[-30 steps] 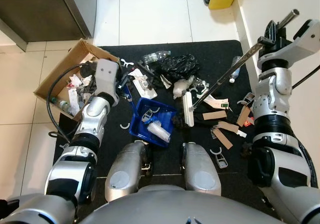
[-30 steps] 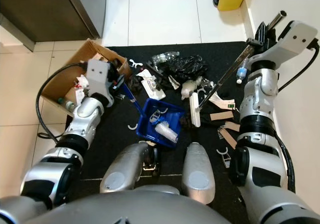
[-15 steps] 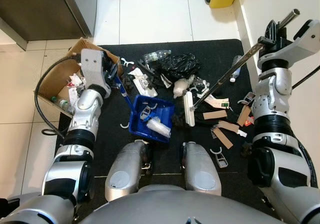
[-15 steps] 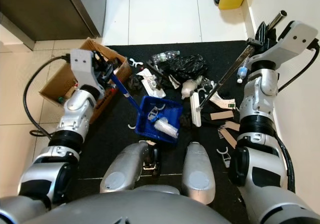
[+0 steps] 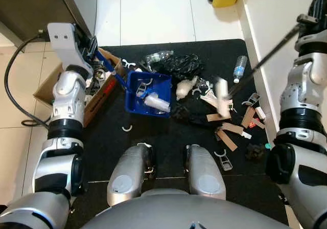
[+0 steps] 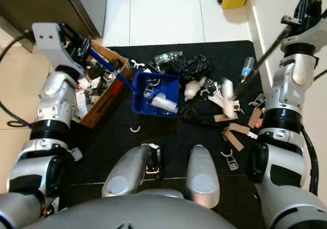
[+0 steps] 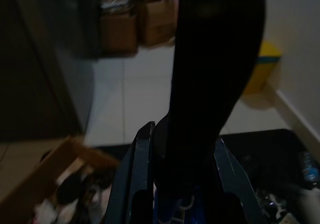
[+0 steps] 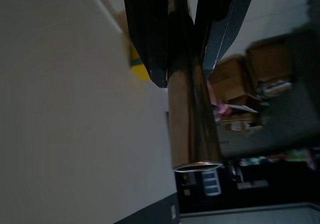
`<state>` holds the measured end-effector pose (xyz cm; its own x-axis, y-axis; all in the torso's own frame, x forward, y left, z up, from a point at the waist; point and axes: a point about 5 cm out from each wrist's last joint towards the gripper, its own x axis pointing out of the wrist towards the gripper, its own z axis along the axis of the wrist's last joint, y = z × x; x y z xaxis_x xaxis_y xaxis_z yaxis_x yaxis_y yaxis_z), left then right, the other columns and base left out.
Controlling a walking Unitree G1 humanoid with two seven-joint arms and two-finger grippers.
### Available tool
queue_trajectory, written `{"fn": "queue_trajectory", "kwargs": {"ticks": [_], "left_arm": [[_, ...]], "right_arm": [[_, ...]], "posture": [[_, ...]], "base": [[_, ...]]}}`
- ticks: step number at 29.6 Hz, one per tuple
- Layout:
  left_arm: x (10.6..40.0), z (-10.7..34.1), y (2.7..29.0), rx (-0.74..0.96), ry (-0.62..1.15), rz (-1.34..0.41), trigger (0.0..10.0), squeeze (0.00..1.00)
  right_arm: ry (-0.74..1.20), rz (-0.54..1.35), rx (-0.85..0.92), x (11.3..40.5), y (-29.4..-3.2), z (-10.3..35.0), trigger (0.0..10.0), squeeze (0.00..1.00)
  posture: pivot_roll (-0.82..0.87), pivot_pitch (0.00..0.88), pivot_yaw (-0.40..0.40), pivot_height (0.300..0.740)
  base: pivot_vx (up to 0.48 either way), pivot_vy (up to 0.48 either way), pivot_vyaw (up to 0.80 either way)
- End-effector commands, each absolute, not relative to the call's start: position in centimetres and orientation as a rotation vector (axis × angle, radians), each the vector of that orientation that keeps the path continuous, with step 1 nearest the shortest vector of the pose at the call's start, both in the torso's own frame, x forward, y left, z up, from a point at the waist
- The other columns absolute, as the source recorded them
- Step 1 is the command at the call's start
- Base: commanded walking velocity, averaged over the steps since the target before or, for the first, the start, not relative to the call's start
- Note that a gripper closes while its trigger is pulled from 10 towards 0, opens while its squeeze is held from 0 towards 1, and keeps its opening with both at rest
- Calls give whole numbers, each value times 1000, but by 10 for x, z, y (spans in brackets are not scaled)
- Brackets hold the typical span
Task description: Sweep floor
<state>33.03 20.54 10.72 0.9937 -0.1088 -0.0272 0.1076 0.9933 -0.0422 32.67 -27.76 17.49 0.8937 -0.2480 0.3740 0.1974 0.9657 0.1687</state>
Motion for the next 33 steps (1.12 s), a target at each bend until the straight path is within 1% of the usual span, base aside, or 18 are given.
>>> {"fn": "queue_trajectory", "kwargs": {"ticks": [1, 3, 6, 12, 19, 28, 33], "left_arm": [[337, 129, 202, -65, -50, -111, 10000, 0], [340, 136, 199, -75, -50, -110, 10000, 0], [348, 161, 192, -87, -95, -116, 10000, 0], [352, 179, 194, -69, -149, -117, 10000, 0], [352, 188, 196, -65, -164, -118, 10000, 0], [351, 190, 195, -64, -166, -109, 10000, 0], [351, 192, 195, -64, -170, -109, 10000, 0]], "right_arm": [[-450, -200, 132, 329, -272, 186, 10000, 0], [-461, -186, 128, 329, -269, 187, 10000, 0], [-493, -172, 97, 329, -262, 196, 10000, 0], [-521, -196, 89, 327, -266, 204, 10000, 0], [-512, -212, 90, 326, -269, 203, 10000, 0], [-491, -204, 110, 327, -264, 198, 10000, 0], [-481, -201, 115, 328, -263, 196, 10000, 0]], "posture": [[52, 23, 39, 740], [52, 21, 40, 740], [47, 11, 52, 740], [43, 2, 60, 740], [46, 0, 65, 740], [52, 0, 62, 740], [53, 0, 61, 740]], "base": [[0, 0, 0], [0, 0, 0], [0, 0, 0], [0, 0, 0], [0, 0, 0], [0, 0, 0], [0, 398, 0]]}}
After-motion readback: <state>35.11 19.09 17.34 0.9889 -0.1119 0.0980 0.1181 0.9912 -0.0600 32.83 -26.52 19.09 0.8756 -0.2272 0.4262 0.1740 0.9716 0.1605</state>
